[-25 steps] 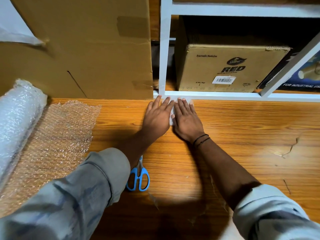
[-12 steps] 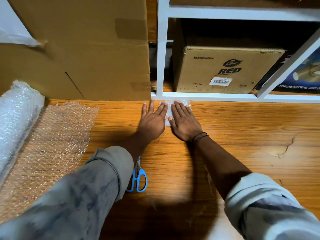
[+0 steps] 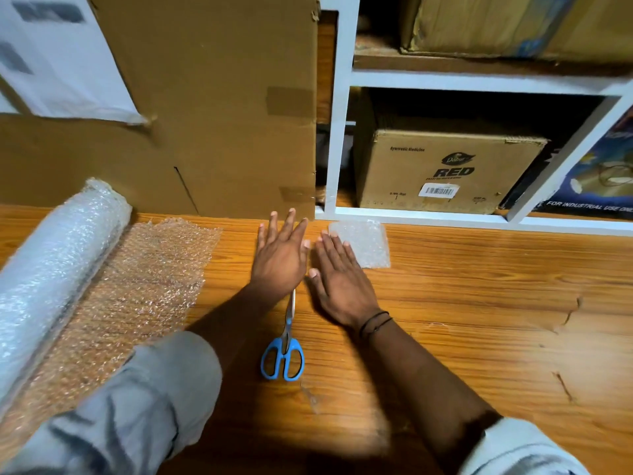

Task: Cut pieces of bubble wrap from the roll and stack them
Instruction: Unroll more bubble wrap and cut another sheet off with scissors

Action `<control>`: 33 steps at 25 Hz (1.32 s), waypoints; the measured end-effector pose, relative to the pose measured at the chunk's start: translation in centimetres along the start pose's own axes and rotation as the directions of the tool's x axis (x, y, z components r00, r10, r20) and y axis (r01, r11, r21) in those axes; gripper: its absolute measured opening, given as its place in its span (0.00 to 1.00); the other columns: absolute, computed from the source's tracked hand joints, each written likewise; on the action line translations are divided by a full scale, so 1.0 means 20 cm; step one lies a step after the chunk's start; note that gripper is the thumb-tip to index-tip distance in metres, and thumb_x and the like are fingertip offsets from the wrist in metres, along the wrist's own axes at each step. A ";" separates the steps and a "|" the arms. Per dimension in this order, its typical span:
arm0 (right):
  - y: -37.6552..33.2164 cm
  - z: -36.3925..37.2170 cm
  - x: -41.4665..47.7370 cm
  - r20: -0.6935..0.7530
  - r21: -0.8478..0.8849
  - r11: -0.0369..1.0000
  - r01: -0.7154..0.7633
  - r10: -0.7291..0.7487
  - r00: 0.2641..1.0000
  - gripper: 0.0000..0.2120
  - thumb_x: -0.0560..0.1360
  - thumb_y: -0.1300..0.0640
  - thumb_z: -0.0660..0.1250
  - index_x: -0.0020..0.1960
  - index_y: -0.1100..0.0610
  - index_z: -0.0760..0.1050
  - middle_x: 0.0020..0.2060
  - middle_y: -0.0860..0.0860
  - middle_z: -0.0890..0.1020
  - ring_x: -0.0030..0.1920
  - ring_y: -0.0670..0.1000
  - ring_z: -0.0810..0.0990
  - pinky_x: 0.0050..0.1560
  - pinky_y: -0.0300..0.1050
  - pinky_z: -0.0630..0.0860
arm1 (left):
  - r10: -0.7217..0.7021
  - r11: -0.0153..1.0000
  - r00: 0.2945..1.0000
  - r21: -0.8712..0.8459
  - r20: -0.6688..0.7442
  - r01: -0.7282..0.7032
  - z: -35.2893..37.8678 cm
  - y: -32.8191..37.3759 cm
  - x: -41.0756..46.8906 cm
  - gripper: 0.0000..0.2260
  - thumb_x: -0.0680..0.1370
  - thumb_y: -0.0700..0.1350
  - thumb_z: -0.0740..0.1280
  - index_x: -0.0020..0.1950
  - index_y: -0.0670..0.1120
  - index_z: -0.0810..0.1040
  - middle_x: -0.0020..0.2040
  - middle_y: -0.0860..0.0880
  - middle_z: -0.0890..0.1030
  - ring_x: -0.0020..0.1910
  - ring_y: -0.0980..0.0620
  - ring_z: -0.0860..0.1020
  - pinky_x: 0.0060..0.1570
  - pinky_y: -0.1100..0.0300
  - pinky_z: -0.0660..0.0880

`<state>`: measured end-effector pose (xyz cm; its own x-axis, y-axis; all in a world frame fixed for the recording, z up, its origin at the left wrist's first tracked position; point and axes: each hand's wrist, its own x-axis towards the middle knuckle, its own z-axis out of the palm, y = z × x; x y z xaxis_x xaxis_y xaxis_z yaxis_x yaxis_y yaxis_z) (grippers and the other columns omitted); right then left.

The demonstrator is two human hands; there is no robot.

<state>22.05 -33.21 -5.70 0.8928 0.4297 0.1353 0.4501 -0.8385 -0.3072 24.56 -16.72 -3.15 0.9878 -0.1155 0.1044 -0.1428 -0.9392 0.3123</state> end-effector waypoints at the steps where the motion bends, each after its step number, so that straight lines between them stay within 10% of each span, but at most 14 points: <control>1: -0.06 0.02 -0.01 0.009 0.013 1.000 -0.001 0.000 1.000 0.31 0.87 0.45 0.47 0.85 0.59 0.47 0.84 0.57 0.49 0.84 0.54 0.42 0.82 0.49 0.37 | -0.020 1.000 1.000 0.005 -0.003 0.020 -0.03 -0.02 -0.04 0.24 0.87 0.53 0.50 0.83 0.52 0.57 0.85 0.50 0.49 0.83 0.43 0.42 0.81 0.44 0.41; 9: -0.52 0.18 -0.05 0.002 0.138 0.990 0.021 -0.021 1.000 0.31 0.86 0.49 0.54 0.84 0.60 0.51 0.84 0.58 0.54 0.84 0.56 0.47 0.80 0.47 0.38 | -0.237 0.971 0.969 0.012 -0.067 0.238 -0.25 -0.41 -0.44 0.22 0.86 0.52 0.55 0.80 0.51 0.65 0.84 0.48 0.56 0.83 0.39 0.50 0.80 0.42 0.45; 15: -1.02 0.33 0.00 0.036 0.226 0.965 -0.136 0.131 0.991 0.33 0.81 0.48 0.63 0.82 0.61 0.59 0.79 0.61 0.66 0.78 0.61 0.64 0.78 0.52 0.60 | -0.290 0.954 0.954 0.057 -0.075 0.294 -0.40 -0.84 -0.73 0.21 0.85 0.49 0.57 0.79 0.53 0.67 0.84 0.48 0.58 0.82 0.38 0.52 0.80 0.42 0.47; 24: -1.55 0.56 0.10 0.007 0.153 0.899 -0.410 0.413 0.910 0.29 0.78 0.50 0.63 0.77 0.54 0.60 0.61 0.61 0.73 0.57 0.68 0.77 0.57 0.58 0.76 | -0.197 0.956 0.980 0.223 0.005 0.191 -0.54 -1.38 -1.01 0.24 0.84 0.53 0.58 0.81 0.54 0.63 0.84 0.48 0.55 0.83 0.38 0.47 0.80 0.41 0.40; 33: -1.63 0.68 0.11 -0.138 -0.183 0.889 -0.420 0.400 0.906 0.21 0.80 0.57 0.62 0.72 0.46 0.71 0.53 0.58 0.76 0.54 0.64 0.75 0.52 0.59 0.71 | -0.013 0.958 0.999 0.288 0.044 -0.001 -0.54 -1.60 -1.11 0.26 0.81 0.55 0.61 0.79 0.51 0.66 0.83 0.41 0.57 0.82 0.35 0.44 0.79 0.41 0.36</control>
<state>9.04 -0.43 -8.32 0.9914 0.0080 0.1303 0.0287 -0.9870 -0.1579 6.59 19.46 -5.22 0.9913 -0.1178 0.0590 -0.1195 -0.9925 0.0267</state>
